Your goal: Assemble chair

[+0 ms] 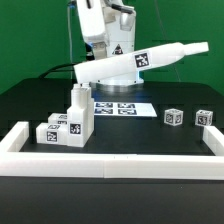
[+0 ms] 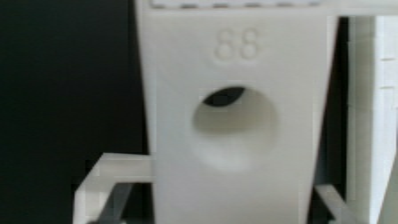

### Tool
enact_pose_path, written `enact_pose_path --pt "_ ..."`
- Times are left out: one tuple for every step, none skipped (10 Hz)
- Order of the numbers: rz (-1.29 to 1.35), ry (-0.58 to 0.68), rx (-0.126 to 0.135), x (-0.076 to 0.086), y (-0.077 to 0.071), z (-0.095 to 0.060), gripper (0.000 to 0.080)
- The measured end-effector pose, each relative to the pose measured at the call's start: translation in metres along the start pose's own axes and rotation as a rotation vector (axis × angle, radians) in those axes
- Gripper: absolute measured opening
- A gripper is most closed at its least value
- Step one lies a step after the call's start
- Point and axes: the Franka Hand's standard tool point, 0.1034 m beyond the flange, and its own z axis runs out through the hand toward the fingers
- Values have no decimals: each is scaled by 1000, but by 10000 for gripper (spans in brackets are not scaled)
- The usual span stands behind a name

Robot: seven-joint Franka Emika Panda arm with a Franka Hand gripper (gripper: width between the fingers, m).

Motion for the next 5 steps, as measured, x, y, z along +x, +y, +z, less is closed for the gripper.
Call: enact_pose_path --pt "1 1 -1 0 0 0 290" --pt "4 5 -1 0 0 1 290" --pt "8 18 3 -3 -1 4 290" --pt "7 13 -4 -4 1 5 290" --pt "8 14 -3 -3 1 4 290"
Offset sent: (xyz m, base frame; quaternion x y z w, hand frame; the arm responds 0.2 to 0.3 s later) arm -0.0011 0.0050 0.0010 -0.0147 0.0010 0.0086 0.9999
